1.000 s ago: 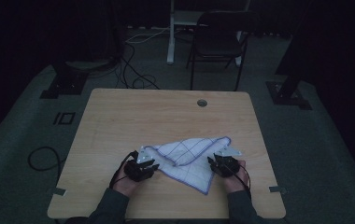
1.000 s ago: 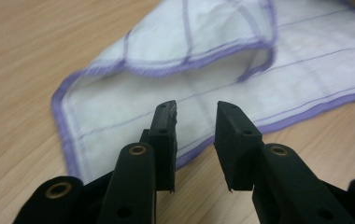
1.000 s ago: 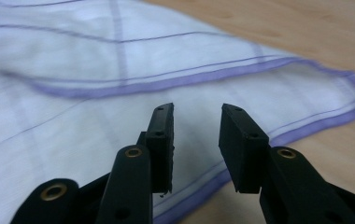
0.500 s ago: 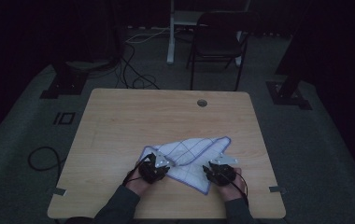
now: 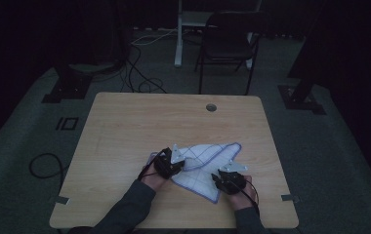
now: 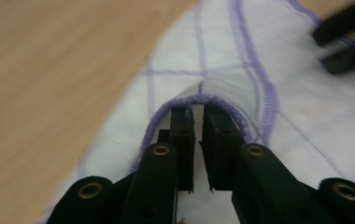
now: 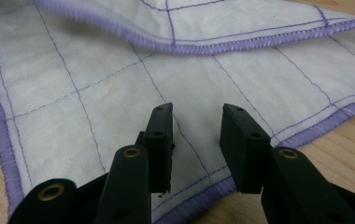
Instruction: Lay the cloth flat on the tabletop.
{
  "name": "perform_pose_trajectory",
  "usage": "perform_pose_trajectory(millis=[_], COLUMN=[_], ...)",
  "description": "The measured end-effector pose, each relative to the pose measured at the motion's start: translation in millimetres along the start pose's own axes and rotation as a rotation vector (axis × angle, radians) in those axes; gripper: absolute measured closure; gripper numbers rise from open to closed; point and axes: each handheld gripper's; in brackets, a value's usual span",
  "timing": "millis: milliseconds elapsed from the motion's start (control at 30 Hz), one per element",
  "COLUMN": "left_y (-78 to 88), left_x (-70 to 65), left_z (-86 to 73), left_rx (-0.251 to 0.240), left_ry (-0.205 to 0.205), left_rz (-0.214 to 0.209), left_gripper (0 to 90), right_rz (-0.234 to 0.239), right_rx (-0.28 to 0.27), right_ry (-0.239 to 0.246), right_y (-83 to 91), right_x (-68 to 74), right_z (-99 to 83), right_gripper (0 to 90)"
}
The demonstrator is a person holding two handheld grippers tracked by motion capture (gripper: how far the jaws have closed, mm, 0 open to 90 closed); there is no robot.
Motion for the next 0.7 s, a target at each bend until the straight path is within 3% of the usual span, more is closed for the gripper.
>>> perform_pose_trajectory(millis=[167,333,700], left_y=[-4.4,-16.7,-29.3], left_x=[17.4,31.0,34.8], left_z=[1.9,-2.0,-5.7], left_rx=[-0.007,0.01,-0.031], left_ry=[0.028,0.062,0.063], left_rz=[0.047,0.054,0.001], left_gripper=[78.6,75.9,57.9], right_rz=[0.003,0.005,0.008], right_rx=[0.0,0.0,0.0], right_ry=[0.001,-0.001,-0.001], right_y=[0.0,-0.1,-0.1], right_x=[-0.5,-0.9,-1.3], right_z=[-0.1,-0.2,-0.3], right_gripper=[64.8,64.6,64.5])
Point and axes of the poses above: each handheld gripper's, and its own axes: y roughly backward along the jaws, z roughly out of its top, x roughly to its left, and after that the axes turned 12 degrees about -y, right-handed
